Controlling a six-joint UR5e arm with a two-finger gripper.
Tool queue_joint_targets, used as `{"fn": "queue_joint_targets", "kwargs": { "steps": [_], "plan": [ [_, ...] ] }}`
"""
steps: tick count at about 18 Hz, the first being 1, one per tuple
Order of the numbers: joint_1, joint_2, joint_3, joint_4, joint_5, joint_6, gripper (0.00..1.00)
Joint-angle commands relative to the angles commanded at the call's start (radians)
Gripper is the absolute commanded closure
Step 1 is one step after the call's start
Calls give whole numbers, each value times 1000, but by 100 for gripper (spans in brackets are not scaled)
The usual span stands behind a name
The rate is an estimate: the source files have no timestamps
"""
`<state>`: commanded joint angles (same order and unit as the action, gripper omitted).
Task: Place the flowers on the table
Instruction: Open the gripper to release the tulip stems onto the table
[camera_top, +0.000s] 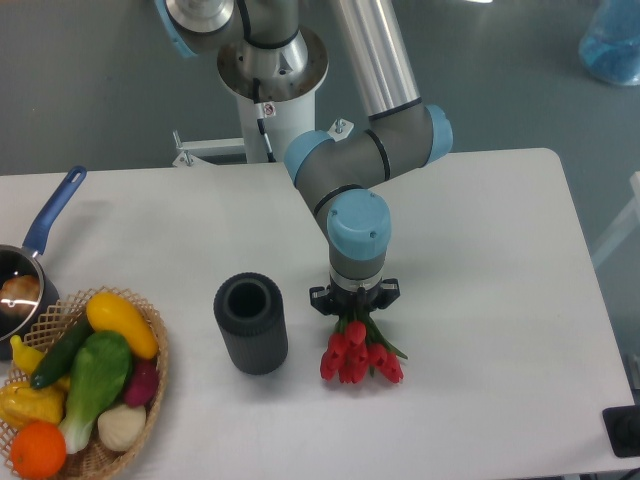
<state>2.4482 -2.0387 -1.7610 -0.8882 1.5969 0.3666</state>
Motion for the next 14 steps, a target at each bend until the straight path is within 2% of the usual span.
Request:
{"fn": "queue_joint_targets", "kwargs": {
  "steps": [3,5,8,11,14],
  "plan": [
    [2,11,12,-2,2,5,0],
    [3,21,14,-3,2,3,0],
    [5,76,20,-5,3,40,0],
    [5,138,26,-2,70,112,0],
    [6,163,49,-5,87,132,0]
  ]
}}
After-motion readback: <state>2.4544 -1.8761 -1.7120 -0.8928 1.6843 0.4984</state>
